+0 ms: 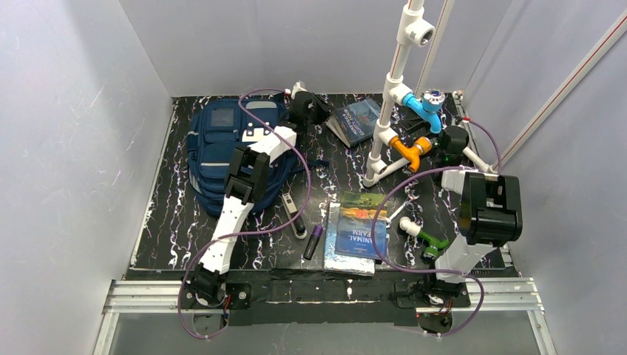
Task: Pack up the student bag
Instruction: Pick up the book from the center of the board.
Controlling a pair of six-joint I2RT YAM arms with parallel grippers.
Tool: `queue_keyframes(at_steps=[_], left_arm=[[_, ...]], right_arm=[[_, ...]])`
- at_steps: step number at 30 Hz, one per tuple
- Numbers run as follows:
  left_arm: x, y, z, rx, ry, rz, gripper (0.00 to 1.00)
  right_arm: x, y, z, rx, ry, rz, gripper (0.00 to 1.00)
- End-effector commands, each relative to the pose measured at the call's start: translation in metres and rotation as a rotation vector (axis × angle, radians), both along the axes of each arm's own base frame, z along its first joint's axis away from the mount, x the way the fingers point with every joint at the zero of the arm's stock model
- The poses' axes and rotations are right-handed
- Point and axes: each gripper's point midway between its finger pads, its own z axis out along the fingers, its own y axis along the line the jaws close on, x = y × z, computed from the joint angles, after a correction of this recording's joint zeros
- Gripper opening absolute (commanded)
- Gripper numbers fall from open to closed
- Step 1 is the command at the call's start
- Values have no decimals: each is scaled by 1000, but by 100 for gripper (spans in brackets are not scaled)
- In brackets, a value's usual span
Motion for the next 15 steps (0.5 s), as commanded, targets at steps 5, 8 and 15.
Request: queue_keyframes(at_steps=[5,8,15], left_arm=[[-43,-27,121,-350,122,-112,0],[-47,-30,125,-391,144,-116,0],[-53,-32,125,-491,216,-114,0]], right_arm=[[17,20,-21,77,74,81,98],[21,28,-33,95,120,92,98],[37,48,-58,132,215,102,98]])
